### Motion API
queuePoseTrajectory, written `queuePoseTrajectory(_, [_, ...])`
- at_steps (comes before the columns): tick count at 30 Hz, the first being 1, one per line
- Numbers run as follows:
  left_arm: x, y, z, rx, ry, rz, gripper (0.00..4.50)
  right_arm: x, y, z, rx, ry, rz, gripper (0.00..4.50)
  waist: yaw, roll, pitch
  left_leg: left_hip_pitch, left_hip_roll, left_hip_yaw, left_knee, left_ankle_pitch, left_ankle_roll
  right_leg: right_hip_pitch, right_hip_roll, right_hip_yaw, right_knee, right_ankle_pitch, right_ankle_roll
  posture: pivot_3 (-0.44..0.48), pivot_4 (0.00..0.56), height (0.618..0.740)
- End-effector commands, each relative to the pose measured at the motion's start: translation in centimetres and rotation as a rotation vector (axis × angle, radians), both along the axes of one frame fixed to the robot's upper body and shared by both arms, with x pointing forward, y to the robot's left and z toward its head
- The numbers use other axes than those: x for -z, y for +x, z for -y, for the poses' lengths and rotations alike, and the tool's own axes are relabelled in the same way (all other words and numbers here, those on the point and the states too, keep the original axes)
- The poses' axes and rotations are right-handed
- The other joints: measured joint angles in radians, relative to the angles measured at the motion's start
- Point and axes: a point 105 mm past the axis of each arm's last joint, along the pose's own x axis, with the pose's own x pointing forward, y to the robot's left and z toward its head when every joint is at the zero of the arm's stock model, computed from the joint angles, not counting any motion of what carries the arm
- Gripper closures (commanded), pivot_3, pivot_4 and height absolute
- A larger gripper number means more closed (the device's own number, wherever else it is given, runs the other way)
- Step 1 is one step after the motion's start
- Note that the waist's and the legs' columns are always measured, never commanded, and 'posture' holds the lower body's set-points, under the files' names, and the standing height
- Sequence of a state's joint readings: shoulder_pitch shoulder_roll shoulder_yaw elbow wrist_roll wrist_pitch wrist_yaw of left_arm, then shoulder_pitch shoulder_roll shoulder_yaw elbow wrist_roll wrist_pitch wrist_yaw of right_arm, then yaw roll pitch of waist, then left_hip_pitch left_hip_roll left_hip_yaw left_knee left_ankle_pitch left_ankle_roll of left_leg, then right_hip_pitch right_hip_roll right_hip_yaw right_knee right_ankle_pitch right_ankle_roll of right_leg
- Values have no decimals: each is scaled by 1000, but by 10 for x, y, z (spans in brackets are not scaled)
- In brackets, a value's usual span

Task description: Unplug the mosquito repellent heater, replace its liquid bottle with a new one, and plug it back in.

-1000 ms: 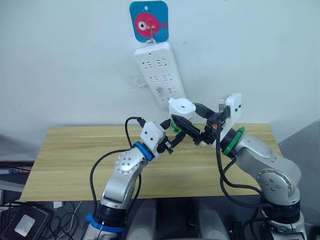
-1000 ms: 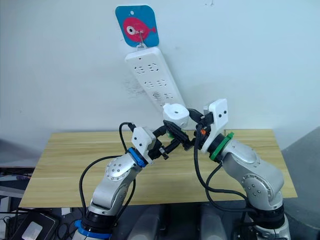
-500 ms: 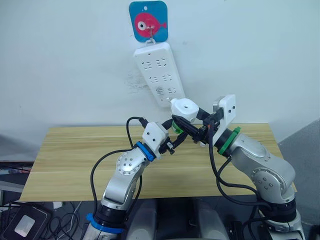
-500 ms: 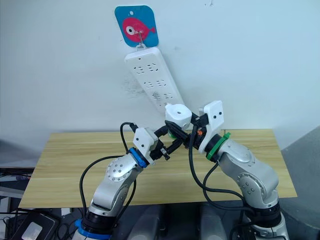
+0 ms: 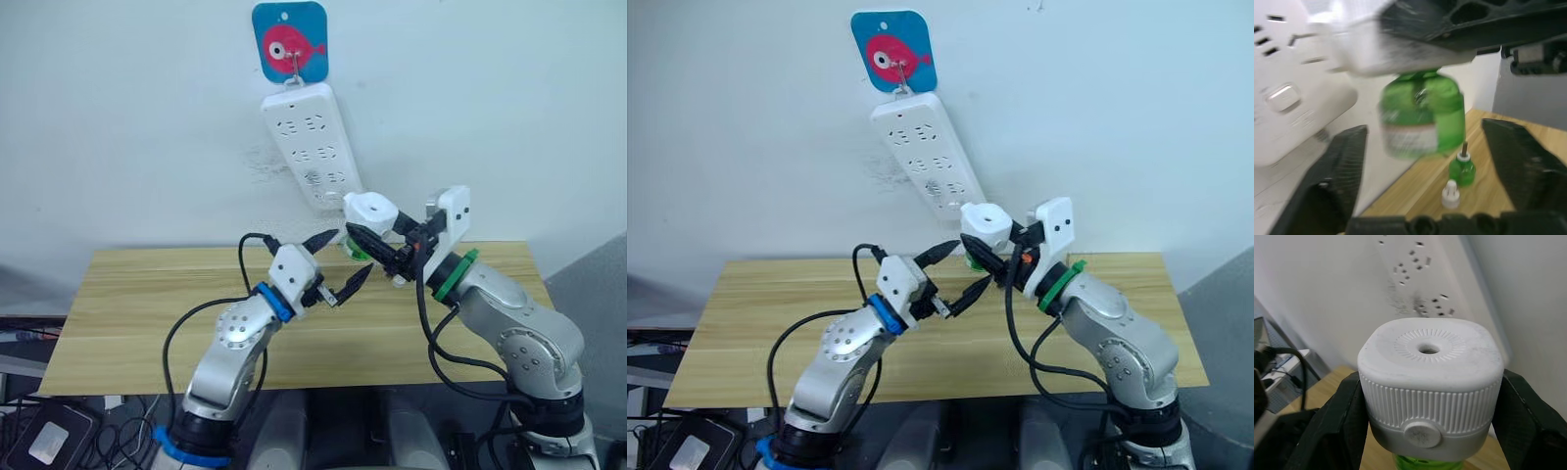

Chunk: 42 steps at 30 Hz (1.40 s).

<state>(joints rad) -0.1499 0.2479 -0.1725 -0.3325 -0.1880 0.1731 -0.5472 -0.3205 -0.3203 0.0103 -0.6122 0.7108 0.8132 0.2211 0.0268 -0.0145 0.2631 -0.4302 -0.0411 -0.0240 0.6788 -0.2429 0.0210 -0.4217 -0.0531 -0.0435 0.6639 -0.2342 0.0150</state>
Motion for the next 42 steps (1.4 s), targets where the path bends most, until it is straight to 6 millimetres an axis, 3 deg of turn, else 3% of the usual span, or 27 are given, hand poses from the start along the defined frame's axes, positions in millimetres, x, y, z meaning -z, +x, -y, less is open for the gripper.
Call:
queuePoseTrajectory(1, [-14, 0, -18, -86, -43, 33, 0, -9, -6, 12, 14, -26, 71, 1451, 0, 0, 0, 0, 0, 0, 0, 0, 0, 0, 0, 0, 0, 0, 0, 92, 216, 740])
queuePoseTrajectory(5, [-24, 14, -47, -163, -7, 56, 0, -3, -9, 19, 3, -50, 48, 1451, 0, 0, 0, 0, 0, 0, 0, 0, 0, 0, 0, 0, 0, 0, 0, 92, 216, 740])
queuePoseTrajectory(11, [-52, 39, -68, -182, -32, 84, 0, -4, -8, 21, 21, -53, 55, 1451, 1, 0, 0, 1, 0, 0, 0, 0, 0, 0, 0, 0, 0, 0, 0, 106, 231, 740])
queuePoseTrajectory(17, [-71, 64, -55, -56, -24, 92, 0, -15, -3, 15, 10, -14, 76, 1451, -1, 0, 0, 1, 0, 0, 0, 0, 0, 0, 0, 1, 1, 0, 0, 100, 226, 740])
queuePoseTrajectory(22, [-75, 84, -52, -9, -24, 88, 0, -21, -2, 15, 16, 19, 78, 1451, -1, 0, 0, 1, 0, 0, 0, 3, -4, 0, 1, 0, 0, 0, 0, 86, 223, 740])
queuePoseTrajectory(30, [-74, 79, -29, 224, 9, 52, 0, -24, -1, 15, 33, 36, 82, 1451, -1, 0, 0, 1, -1, 0, 1, 2, -2, 0, 0, 1, 0, 0, 1, 62, 216, 740])
queuePoseTrajectory(35, [-74, 80, -24, 266, 23, 49, 0, -25, -1, 14, 34, 40, 84, 1451, -2, 0, 0, 1, -1, 1, 0, 3, -4, 0, 0, 2, 0, 0, 1, 53, 206, 740])
queuePoseTrajectory(38, [-72, 81, -25, 269, 34, 44, 620, -26, -1, 14, 36, 29, 95, 1451, -2, 0, 0, 1, -1, 1, 0, 3, -4, 0, 0, 2, 0, 0, 1, 51, 203, 740])
queuePoseTrajectory(42, [-75, 82, -27, 262, 12, 42, 1901, -27, -1, 13, 38, 21, 106, 1451, -2, 0, 0, 1, -1, 1, 0, 3, -4, 0, 0, 2, 0, 0, 1, 52, 202, 740])
